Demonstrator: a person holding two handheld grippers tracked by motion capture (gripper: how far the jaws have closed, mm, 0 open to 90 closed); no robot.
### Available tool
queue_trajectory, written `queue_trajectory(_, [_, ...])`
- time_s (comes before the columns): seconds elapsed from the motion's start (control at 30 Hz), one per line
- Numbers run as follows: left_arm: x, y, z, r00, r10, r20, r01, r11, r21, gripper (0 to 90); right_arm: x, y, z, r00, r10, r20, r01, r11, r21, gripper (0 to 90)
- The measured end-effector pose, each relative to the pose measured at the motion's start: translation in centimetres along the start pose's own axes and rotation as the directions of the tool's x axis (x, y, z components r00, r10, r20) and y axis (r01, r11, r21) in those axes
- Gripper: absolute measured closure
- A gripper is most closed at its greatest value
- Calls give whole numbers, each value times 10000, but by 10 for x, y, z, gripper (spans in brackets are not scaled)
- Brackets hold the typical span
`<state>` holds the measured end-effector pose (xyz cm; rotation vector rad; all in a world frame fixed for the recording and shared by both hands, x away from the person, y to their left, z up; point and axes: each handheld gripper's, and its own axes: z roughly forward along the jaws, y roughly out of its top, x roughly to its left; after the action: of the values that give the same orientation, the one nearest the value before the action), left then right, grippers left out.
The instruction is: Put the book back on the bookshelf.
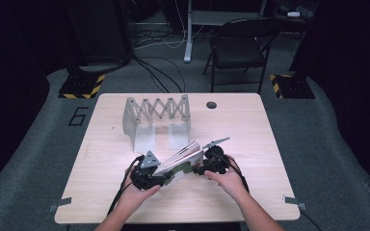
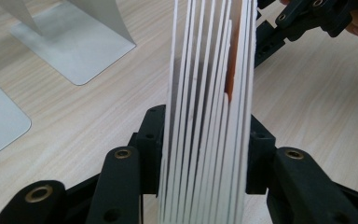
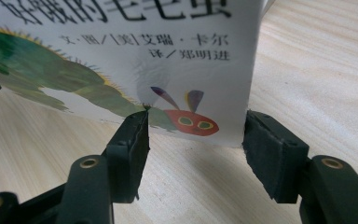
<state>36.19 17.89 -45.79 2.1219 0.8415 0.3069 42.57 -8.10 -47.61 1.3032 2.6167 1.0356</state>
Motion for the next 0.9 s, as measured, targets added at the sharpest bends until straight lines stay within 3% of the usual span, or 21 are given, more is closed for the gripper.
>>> queue_trajectory(0.4, [-3, 1, 0, 9995, 300, 92, -301, 9995, 93, 655, 1, 0, 0, 10000, -10, 57, 10, 10000, -11, 410])
queue_trajectory(0.9, [-3, 10, 2, 9993, 375, 94, -381, 9963, 776, 655, 2, 2, 0, 9999, -78, 111, 78, 10000, 5, 409])
